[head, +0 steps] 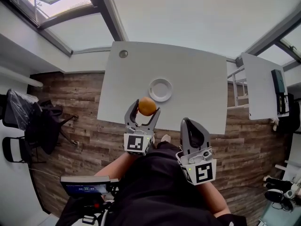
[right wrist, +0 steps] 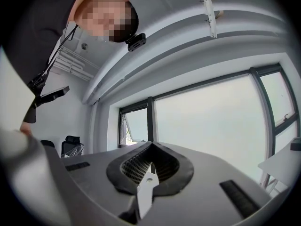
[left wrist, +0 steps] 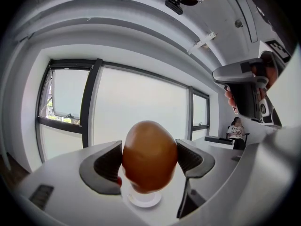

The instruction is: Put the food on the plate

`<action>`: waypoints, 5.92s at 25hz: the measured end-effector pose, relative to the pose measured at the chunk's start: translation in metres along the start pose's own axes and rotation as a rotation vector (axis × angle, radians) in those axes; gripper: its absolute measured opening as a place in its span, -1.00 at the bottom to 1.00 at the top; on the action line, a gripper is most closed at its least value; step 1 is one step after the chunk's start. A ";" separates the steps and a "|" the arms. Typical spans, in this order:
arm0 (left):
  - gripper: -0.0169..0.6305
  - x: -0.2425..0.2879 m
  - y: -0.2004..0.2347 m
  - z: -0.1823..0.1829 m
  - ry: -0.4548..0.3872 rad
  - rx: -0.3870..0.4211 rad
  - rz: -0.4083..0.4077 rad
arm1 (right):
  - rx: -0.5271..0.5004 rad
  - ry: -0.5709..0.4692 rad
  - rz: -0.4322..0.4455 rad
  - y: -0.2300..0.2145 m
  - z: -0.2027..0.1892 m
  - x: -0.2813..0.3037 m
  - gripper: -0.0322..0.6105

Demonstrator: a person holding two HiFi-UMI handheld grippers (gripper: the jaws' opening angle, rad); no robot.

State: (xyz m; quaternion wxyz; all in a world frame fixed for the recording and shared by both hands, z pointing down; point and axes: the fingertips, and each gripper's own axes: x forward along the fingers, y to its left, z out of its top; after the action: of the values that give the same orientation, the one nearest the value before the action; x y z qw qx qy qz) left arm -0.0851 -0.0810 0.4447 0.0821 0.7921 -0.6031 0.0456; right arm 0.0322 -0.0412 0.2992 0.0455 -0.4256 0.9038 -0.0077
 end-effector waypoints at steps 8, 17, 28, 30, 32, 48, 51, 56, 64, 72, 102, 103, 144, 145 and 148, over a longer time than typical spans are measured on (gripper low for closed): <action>0.10 0.034 0.008 0.000 0.021 -0.018 0.018 | 0.003 0.015 -0.006 -0.015 -0.006 0.009 -0.91; 0.10 0.059 0.006 -0.012 0.040 -0.010 -0.007 | -0.015 0.007 -0.003 -0.024 -0.002 0.018 -0.91; 0.10 0.088 0.006 -0.044 0.117 0.056 -0.034 | 0.005 0.041 -0.034 -0.037 -0.011 0.019 -0.91; 0.10 0.093 0.006 -0.051 0.126 0.059 -0.037 | 0.003 0.048 -0.040 -0.040 -0.013 0.018 -0.91; 0.10 0.096 0.007 -0.058 0.135 0.063 -0.032 | 0.008 0.052 -0.047 -0.043 -0.014 0.017 -0.91; 0.10 0.111 0.019 -0.081 0.204 0.099 -0.025 | -0.009 0.075 -0.006 -0.036 -0.013 0.026 -0.91; 0.10 0.112 0.023 -0.092 0.226 0.088 -0.026 | -0.016 0.072 -0.004 -0.035 -0.013 0.023 -0.91; 0.10 0.122 0.024 -0.113 0.269 0.085 -0.039 | -0.030 0.077 -0.015 -0.043 -0.013 0.022 -0.91; 0.10 0.127 0.026 -0.123 0.341 0.100 -0.068 | -0.018 0.107 -0.034 -0.044 -0.021 0.016 -0.91; 0.10 0.137 0.019 -0.156 0.407 0.132 -0.101 | -0.023 0.076 0.039 -0.040 -0.019 0.009 -0.91; 0.10 0.154 0.032 -0.235 0.585 0.084 -0.140 | -0.044 0.177 0.000 -0.036 -0.066 0.048 -0.91; 0.10 0.155 0.032 -0.235 0.589 0.076 -0.139 | -0.044 0.175 -0.004 -0.037 -0.066 0.048 -0.91; 0.10 0.183 0.024 -0.257 0.637 0.089 -0.219 | -0.043 0.245 -0.092 -0.055 -0.084 0.041 -0.91; 0.10 0.183 0.023 -0.258 0.638 0.086 -0.220 | -0.043 0.248 -0.095 -0.057 -0.085 0.040 -0.91; 0.10 0.184 0.022 -0.258 0.633 0.073 -0.214 | -0.030 0.243 -0.102 -0.061 -0.086 0.039 -0.91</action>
State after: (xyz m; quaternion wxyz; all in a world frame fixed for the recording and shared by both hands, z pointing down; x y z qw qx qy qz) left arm -0.0503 -0.2135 0.7310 0.2414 0.7999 -0.4591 0.3019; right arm 0.0472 -0.1125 0.3849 -0.0708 -0.4674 0.8799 -0.0481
